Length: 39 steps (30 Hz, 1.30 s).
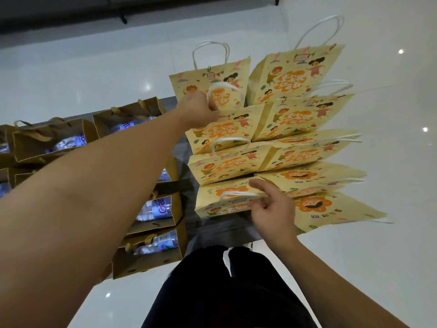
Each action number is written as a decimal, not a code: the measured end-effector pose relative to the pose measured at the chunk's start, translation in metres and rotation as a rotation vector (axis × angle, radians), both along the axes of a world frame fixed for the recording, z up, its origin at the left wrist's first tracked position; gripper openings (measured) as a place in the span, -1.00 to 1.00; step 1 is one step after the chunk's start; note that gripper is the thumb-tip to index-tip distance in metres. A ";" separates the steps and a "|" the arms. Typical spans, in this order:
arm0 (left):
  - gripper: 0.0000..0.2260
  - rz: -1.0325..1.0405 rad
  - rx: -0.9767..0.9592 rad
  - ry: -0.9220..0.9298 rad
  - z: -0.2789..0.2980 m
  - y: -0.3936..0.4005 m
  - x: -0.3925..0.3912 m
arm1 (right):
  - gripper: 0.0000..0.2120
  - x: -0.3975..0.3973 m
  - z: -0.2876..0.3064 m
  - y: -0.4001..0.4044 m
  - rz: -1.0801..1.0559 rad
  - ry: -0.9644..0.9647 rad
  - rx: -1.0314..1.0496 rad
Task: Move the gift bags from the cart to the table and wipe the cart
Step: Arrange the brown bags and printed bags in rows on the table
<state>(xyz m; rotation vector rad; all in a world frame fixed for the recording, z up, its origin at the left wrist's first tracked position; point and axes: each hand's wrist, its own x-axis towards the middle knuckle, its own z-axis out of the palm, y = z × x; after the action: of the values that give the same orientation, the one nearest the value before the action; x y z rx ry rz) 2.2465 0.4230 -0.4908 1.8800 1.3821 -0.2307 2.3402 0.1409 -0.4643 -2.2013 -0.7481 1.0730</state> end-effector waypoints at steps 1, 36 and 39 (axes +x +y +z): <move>-0.84 -0.030 -0.051 -0.006 0.007 0.001 -0.004 | -0.52 0.003 0.004 -0.003 -0.060 -0.006 0.059; -0.85 0.590 0.479 -0.489 0.197 0.041 -0.011 | -0.71 0.050 0.094 0.200 0.379 -0.086 0.163; -0.84 0.636 0.534 -0.510 0.227 0.037 -0.025 | -0.71 0.049 0.109 0.205 0.419 -0.120 0.179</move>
<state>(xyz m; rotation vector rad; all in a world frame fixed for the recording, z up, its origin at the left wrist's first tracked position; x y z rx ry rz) 2.2212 0.4604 -0.2643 1.6046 1.6712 0.9467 2.3889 0.3457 -0.3549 -2.0170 -1.3485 1.0231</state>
